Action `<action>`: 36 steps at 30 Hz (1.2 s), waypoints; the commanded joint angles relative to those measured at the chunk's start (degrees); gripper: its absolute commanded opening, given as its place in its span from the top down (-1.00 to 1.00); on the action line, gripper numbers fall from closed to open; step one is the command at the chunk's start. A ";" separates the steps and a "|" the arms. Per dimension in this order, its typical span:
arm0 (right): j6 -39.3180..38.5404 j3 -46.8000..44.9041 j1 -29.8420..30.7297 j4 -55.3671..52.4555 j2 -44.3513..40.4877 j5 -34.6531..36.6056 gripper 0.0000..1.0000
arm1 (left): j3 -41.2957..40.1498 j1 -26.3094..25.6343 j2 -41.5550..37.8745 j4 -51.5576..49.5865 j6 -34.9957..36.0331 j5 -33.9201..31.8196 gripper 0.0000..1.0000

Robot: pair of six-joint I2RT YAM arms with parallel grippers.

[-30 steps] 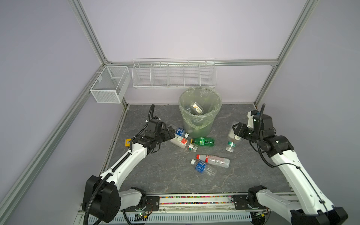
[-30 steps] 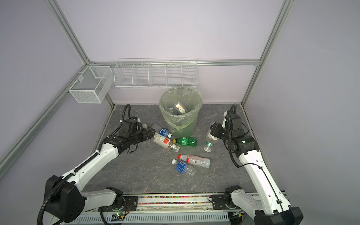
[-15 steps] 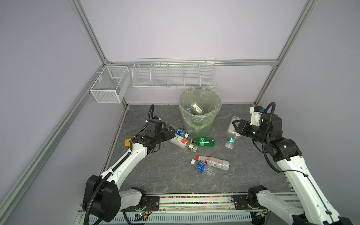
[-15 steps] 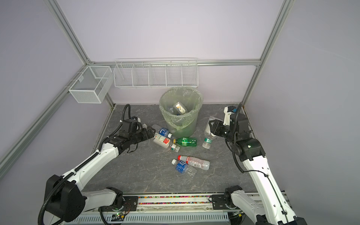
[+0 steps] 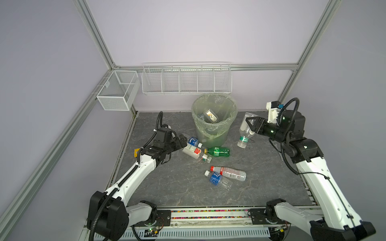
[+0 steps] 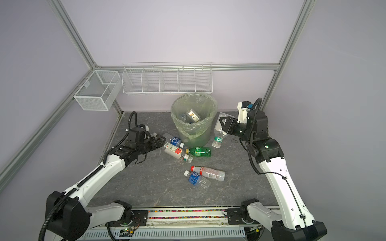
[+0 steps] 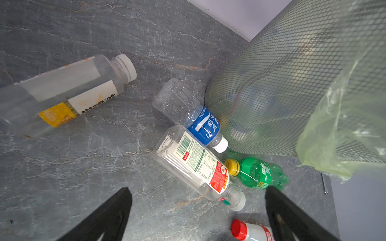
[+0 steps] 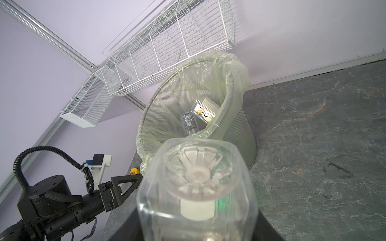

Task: Throw the plastic bottles in the bin
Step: Throw the plastic bottle into the trash bin.

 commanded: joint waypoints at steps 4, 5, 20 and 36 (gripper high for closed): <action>-1.94 -3.89 -0.23 -1.57 -5.44 1.69 0.08 | -1.72 0.99 -1.92 -0.21 0.14 -0.03 -0.99; -1.78 -4.72 -0.28 -1.71 -6.34 1.90 0.08 | -2.07 1.11 -2.05 -0.02 0.05 -0.05 -0.99; 0.08 5.85 2.63 2.66 2.74 0.40 0.08 | -2.48 2.97 -0.84 1.27 -0.51 2.63 -0.99; 1.43 49.54 7.26 -4.74 41.35 -0.04 -0.76 | -2.01 4.30 -8.62 -4.50 -0.26 -0.93 -0.99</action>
